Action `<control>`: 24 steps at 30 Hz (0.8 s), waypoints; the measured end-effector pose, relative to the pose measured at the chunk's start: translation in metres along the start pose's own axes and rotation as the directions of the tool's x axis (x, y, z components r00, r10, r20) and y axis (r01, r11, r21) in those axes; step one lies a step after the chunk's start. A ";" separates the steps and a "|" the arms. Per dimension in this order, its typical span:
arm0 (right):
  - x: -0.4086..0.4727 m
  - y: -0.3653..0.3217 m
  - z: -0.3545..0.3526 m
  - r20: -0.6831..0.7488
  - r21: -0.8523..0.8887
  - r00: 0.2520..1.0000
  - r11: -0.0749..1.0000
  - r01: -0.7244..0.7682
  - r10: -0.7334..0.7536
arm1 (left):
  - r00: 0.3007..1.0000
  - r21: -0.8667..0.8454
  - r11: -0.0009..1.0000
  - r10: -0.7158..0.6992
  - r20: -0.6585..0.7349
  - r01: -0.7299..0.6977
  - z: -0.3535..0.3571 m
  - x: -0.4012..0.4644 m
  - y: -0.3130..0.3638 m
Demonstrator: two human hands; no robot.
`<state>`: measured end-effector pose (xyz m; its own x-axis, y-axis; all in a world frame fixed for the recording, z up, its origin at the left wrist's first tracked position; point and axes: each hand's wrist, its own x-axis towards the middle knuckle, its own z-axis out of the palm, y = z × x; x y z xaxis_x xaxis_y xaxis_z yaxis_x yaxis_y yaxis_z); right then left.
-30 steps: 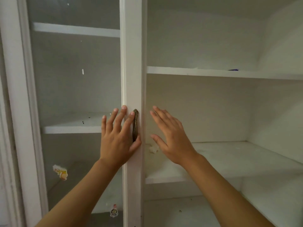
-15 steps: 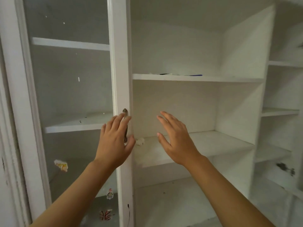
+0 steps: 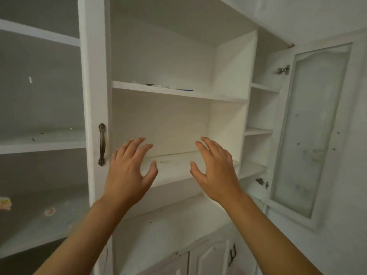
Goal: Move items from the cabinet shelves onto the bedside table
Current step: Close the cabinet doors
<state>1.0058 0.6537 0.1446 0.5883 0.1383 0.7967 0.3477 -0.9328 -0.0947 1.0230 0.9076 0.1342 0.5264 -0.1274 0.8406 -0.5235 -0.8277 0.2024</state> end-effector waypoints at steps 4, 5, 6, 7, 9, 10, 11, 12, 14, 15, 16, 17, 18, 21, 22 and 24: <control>-0.013 0.022 -0.024 0.041 -0.089 0.996 0.993 -0.072 0.075 | 0.999 -0.024 1.000 0.002 0.032 -0.002 0.012 -0.002 0.020; -0.014 0.026 -0.030 0.040 -0.104 0.995 0.991 -0.085 0.090 | 1.000 -0.026 1.000 0.007 0.030 -0.006 0.013 0.000 0.023; -0.017 0.032 -0.037 0.035 -0.117 0.994 0.988 -0.099 0.104 | 0.999 -0.031 0.999 0.018 0.027 -0.018 0.015 0.003 0.029; -0.018 0.035 -0.043 0.033 -0.127 0.993 0.986 -0.109 0.114 | 0.999 -0.036 0.999 0.028 0.024 -0.027 0.017 0.006 0.034; -0.021 0.045 -0.057 0.032 -0.155 0.991 0.980 -0.127 0.134 | 0.999 -0.057 0.997 0.052 0.015 -0.051 0.024 0.014 0.048; -0.023 0.051 -0.065 0.029 -0.172 0.989 0.976 -0.137 0.144 | 0.998 -0.070 0.995 0.066 0.011 -0.065 0.028 0.019 0.057; -0.024 0.058 -0.073 0.025 -0.186 0.988 0.971 -0.146 0.154 | 0.997 -0.083 0.993 0.080 0.006 -0.079 0.033 0.024 0.067; -0.026 0.066 -0.080 0.019 -0.199 0.986 0.967 -0.156 0.164 | 0.995 -0.096 0.991 0.098 0.001 -0.097 0.039 0.029 0.077; -0.029 0.084 -0.096 0.007 -0.226 0.982 0.957 -0.181 0.187 | 0.992 -0.127 0.983 0.130 -0.009 -0.130 0.053 0.037 0.099; -0.031 0.093 -0.102 0.003 -0.239 0.980 0.951 -0.195 0.201 | 0.990 -0.141 0.980 0.140 -0.012 -0.141 0.060 0.041 0.109; -0.034 0.104 -0.109 -0.001 -0.250 0.977 0.946 -0.207 0.213 | 0.989 -0.156 0.977 0.147 -0.012 -0.147 0.068 0.044 0.120; -0.036 0.116 -0.115 -0.006 -0.264 0.975 0.940 -0.217 0.224 | 0.988 -0.170 0.974 0.152 -0.011 -0.151 0.076 0.047 0.131; -0.038 0.128 -0.122 -0.012 -0.281 0.973 0.933 -0.225 0.231 | 0.987 -0.182 0.971 0.158 -0.010 -0.157 0.085 0.050 0.142; -0.045 0.164 -0.142 -0.025 -0.305 0.966 0.918 -0.251 0.256 | 0.983 -0.208 0.961 0.183 -0.009 -0.181 0.112 0.059 0.176; -0.048 0.176 -0.148 -0.028 -0.307 0.964 0.915 -0.260 0.265 | 0.982 -0.221 0.957 0.190 -0.009 -0.188 0.122 0.062 0.188; -0.052 0.203 -0.161 -0.034 -0.322 0.960 0.907 -0.273 0.278 | 0.978 -0.256 0.946 0.207 -0.004 -0.201 0.143 0.070 0.214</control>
<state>0.9281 0.4035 0.1799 0.6369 -0.1373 0.7587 -0.0805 -0.9905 -0.1117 1.0438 0.6432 0.1645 0.4039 -0.2935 0.8664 -0.7721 -0.6173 0.1508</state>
